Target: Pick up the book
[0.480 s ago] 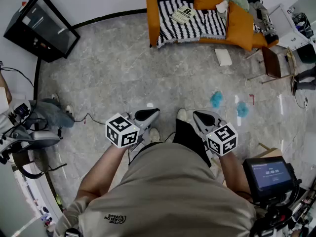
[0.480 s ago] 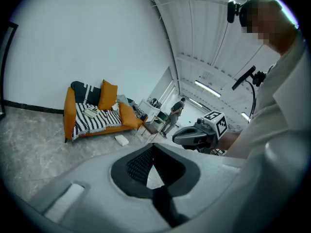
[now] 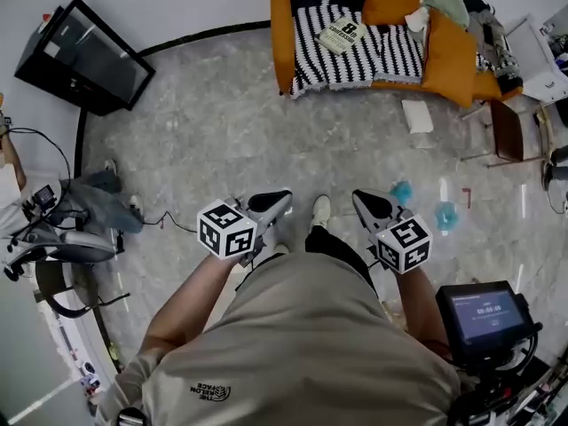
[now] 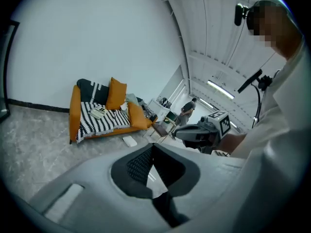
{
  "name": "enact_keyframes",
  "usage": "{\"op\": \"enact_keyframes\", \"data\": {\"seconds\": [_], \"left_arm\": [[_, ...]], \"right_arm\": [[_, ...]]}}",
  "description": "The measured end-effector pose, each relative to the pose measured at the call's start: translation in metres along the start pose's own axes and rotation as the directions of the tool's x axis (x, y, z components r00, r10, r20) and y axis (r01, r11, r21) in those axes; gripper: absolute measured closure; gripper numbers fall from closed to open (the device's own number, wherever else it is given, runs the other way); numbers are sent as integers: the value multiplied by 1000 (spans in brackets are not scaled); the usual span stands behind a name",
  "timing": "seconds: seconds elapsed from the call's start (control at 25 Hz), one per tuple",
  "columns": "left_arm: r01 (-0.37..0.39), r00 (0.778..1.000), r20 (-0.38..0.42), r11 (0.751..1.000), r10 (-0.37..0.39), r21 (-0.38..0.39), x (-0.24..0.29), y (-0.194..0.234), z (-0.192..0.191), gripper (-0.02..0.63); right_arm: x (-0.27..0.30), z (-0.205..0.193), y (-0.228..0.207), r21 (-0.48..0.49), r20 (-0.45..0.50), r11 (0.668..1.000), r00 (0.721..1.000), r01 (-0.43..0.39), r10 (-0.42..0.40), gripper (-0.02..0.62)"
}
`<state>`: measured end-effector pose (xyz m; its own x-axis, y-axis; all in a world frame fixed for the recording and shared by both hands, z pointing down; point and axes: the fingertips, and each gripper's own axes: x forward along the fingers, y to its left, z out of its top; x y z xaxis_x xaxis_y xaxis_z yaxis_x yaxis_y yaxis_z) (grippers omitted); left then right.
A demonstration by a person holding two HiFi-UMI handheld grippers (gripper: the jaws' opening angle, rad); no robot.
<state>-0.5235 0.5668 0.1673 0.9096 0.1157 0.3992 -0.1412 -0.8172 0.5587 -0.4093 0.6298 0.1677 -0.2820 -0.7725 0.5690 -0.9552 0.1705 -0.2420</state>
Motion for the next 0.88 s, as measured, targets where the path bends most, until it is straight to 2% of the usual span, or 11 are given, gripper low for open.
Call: {"op": "enact_keyframes", "data": {"seconds": [0.12,0.36,0.48,0.6,0.72,0.88], "left_arm": [[-19,1000,-7,1000,19,5,31,13,33,598],[-67,997,27,998,67,-17,88,43,95,597],[-87,996,26,995,88,-38,111,50,105,595],[-111,993,33,993,113,-41,132,47,105,565],[-111,993,26,993,112,-44,152,60,107,552],[-98,995,29,994,100,-57,180,100,124,552]], "right_arm": [[9,22,-44,15,20,1000,1000,0,0,583],[24,52,-126,35,51,999,998,-25,24,578],[25,48,-157,64,58,998,998,-19,15,565],[19,34,-182,89,75,996,997,-15,8,482],[29,28,-207,101,69,995,998,-1,-6,474],[49,39,-248,114,61,993,997,43,-50,474]]}}
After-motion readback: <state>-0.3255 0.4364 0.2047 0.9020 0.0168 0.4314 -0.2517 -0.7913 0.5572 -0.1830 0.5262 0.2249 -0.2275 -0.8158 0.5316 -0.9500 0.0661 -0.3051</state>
